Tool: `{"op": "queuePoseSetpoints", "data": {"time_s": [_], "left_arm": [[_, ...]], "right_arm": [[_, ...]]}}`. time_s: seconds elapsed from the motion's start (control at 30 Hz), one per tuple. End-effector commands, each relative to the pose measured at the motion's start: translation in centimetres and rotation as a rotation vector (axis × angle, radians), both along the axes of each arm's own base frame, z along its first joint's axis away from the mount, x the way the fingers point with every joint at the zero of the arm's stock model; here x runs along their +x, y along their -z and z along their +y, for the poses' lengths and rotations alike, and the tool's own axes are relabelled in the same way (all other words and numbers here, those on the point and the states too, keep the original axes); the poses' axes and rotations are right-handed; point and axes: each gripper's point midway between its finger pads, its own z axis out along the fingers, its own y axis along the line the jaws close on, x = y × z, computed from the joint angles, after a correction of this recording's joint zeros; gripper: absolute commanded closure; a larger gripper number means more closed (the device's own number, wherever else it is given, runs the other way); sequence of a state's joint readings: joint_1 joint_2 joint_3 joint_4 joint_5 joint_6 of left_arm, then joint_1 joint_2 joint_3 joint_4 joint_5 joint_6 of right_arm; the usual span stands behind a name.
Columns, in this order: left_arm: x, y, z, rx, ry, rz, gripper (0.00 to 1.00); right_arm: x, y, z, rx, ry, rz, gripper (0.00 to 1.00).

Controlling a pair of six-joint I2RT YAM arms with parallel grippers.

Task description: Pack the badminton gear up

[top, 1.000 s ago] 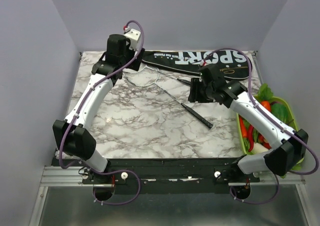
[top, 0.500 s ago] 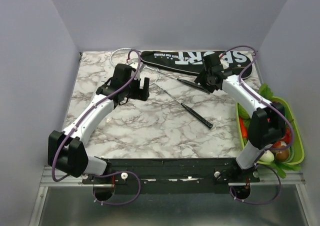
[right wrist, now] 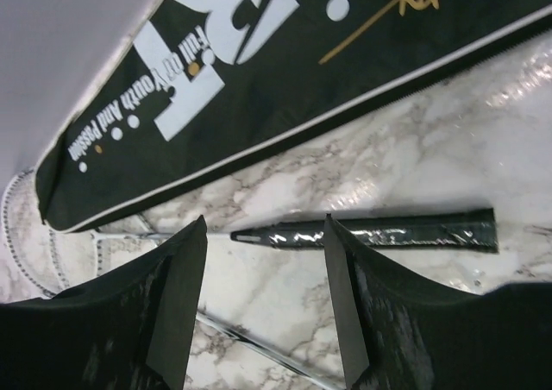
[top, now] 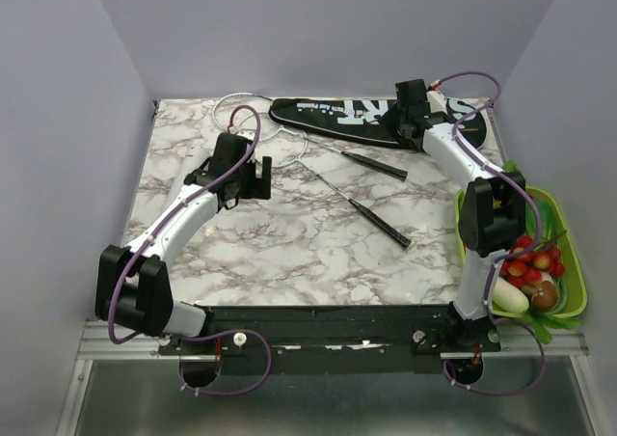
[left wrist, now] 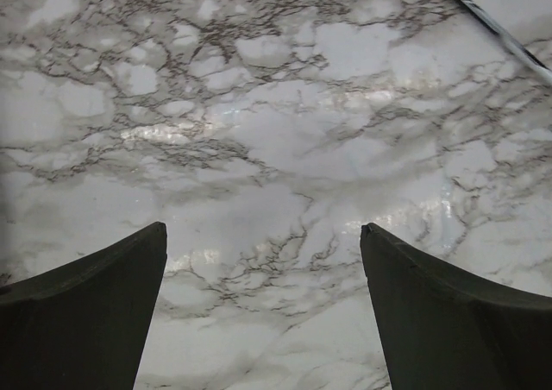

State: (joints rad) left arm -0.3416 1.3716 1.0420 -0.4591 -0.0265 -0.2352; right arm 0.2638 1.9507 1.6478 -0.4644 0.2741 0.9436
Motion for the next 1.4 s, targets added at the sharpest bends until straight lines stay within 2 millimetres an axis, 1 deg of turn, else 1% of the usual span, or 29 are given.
{"op": "queuePoseSetpoints", "data": {"time_s": [0.0, 0.03, 0.07, 0.13, 0.17, 0.23, 0.27, 0.3, 0.33, 0.37, 0.4, 0.47, 0.5, 0.53, 0.6, 0.63, 0.67, 0.73, 0.77, 0.87, 0.9, 0.93, 1.03, 1.2, 1.23, 1.3, 1.37], "left_arm": [[1.4, 2.0, 3.5, -0.007, -0.175, 0.083, 0.01], [1.7, 2.4, 4.0, -0.012, -0.197, 0.094, 0.01], [2.0, 3.3, 5.1, -0.013, -0.24, 0.116, 0.01], [2.7, 4.0, 6.4, -0.011, -0.287, 0.126, 0.01], [3.4, 4.7, 7.8, 0.005, -0.335, 0.139, 0.01], [4.2, 5.1, 9.1, 0.018, -0.368, 0.147, 0.01], [5.2, 5.5, 10.1, 0.032, -0.397, 0.16, 0.01], [5.7, 5.6, 11.5, 0.042, -0.429, 0.169, 0.01], [5.8, 6.0, 12.3, 0.054, -0.449, 0.195, 0.01], [6.8, 6.3, 12.9, 0.059, -0.465, 0.205, 0.01], [7.0, 6.5, 14.5, 0.059, -0.507, 0.215, 0.01], [7.9, 6.8, 15.6, 0.056, -0.536, 0.222, 0.01], [8.0, 6.9, 16.3, 0.06, -0.555, 0.226, 0.01], [8.0, 7.0, 17.4, 0.066, -0.58, 0.23, 0.01], [8.5, 7.1, 18.8, 0.081, -0.613, 0.233, 0.01], [8.3, 7.3, 20.2, 0.093, -0.649, 0.241, 0.01], [8.4, 7.5, 20.8, 0.093, -0.664, 0.246, 0.01], [8.4, 7.8, 22.0, 0.085, -0.692, 0.25, 0.01], [8.2, 8.2, 23.0, 0.082, -0.717, 0.258, 0.01], [8.0, 8.7, 24.3, 0.06, -0.753, 0.269, 0.01], [7.9, 8.8, 25.0, 0.04, -0.777, 0.269, 0.01], [7.9, 8.9, 25.1, 0.026, -0.783, 0.27, 0.02], [8.2, 8.8, 24.4, -0.038, -0.762, 0.261, 0.02], [8.2, 9.1, 21.0, -0.211, -0.683, 0.259, 0.01], [8.4, 8.8, 20.5, -0.24, -0.681, 0.244, 0.01], [8.1, 8.3, 19.3, -0.278, -0.652, 0.234, 0.02], [8.1, 7.3, 17.5, -0.303, -0.609, 0.223, 0.02]], "right_arm": [[3.3, -0.8, -0.8, -0.043, 0.051, -0.078, 0.35], [3.7, -0.9, -0.8, -0.041, 0.054, -0.087, 0.35], [4.3, -0.6, -0.8, -0.041, 0.057, -0.092, 0.35], [4.9, -0.6, -0.5, -0.037, 0.049, -0.117, 0.35], [5.1, -0.3, -0.5, -0.036, 0.049, -0.118, 0.35], [5.4, 0.2, -0.1, -0.027, 0.04, -0.123, 0.35], [5.4, 0.4, -0.1, -0.025, 0.036, -0.12, 0.36], [5.4, 0.8, 0.2, -0.017, 0.028, -0.114, 0.36], [5.4, 0.9, 0.2, -0.016, 0.027, -0.115, 0.36], [5.4, 1.2, 0.2, -0.018, 0.026, -0.111, 0.36], [5.5, 1.4, 0.0, -0.025, 0.034, -0.111, 0.36], [5.5, 1.6, -0.3, -0.037, 0.048, -0.11, 0.36], [5.6, 1.8, -0.6, -0.042, 0.068, -0.111, 0.36], [5.7, 1.9, -0.7, -0.037, 0.075, -0.108, 0.36], [5.8, 2.5, -0.8, -0.009, 0.095, -0.101, 0.35], [5.7, 2.7, -0.8, 0.003, 0.099, -0.095, 0.35], [5.7, 3.4, -0.8, 0.011, 0.107, -0.083, 0.35], [5.7, 3.9, -0.9, 0.033, 0.128, -0.074, 0.35], [5.6, 4.5, -0.9, 0.035, 0.135, -0.064, 0.35], [5.3, 5.4, -0.9, 0.06, 0.165, -0.039, 0.35], [5.2, 6.0, -1.0, 0.074, 0.194, -0.027, 0.35], [4.9, 6.4, -1.2, 0.078, 0.206, -0.014, 0.35], [4.6, 7.6, -1.3, 0.102, 0.242, 0.013, 0.35], [4.5, 8.7, -2.2, 0.12, 0.314, 0.03, 0.36], [4.6, 9.2, -2.4, 0.12, 0.325, 0.035, 0.36], [5.0, 9.3, -3.0, 0.127, 0.35, 0.029, 0.36], [5.4, 9.7, -3.3, 0.139, 0.366, 0.031, 0.36]]}}
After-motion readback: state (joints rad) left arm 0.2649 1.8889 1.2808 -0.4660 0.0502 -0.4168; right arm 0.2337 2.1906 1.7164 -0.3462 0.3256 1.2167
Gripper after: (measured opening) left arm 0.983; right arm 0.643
